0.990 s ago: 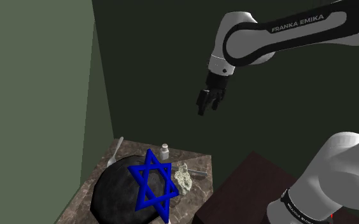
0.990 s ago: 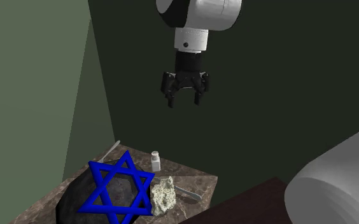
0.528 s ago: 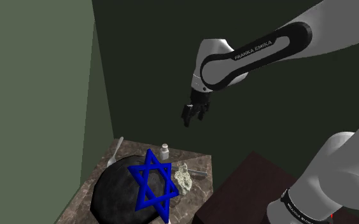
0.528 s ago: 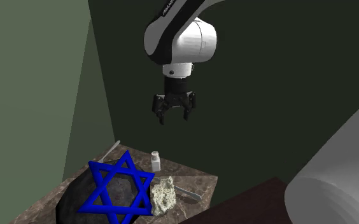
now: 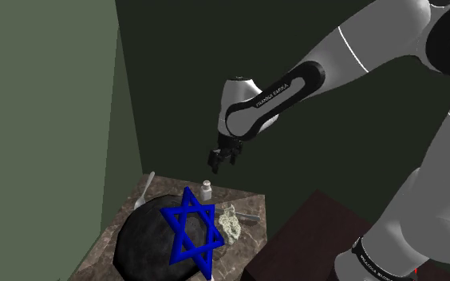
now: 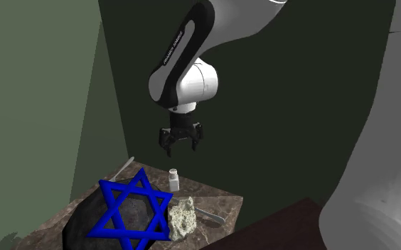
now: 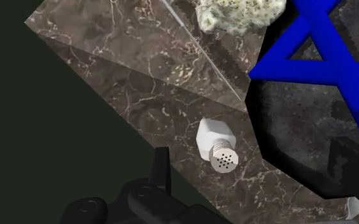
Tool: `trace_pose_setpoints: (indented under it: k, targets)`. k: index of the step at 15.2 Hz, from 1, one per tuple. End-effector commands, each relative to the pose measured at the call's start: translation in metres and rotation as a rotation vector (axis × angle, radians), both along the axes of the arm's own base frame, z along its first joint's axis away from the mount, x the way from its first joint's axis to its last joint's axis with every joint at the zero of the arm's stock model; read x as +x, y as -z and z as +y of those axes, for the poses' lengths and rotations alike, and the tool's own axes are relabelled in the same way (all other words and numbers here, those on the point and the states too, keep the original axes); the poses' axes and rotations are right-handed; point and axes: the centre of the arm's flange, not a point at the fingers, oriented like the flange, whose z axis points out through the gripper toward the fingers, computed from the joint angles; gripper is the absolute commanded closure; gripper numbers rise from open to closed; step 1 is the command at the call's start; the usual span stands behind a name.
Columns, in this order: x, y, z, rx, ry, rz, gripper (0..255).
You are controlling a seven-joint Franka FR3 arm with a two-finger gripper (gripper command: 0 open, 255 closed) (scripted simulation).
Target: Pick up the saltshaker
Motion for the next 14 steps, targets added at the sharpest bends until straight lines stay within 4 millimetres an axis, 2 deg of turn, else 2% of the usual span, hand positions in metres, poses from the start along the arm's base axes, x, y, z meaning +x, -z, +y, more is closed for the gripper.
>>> trace_pose_setpoints:
  k: [1, 8, 14]
  targets:
    - [0.015, 0.022, 0.004, -0.008, 0.002, -0.001, 0]
    - [0.061, 0.097, 0.023, -0.036, 0.007, -0.002, 0]
    - [0.061, 0.129, 0.023, -0.036, 0.007, -0.002, 0]
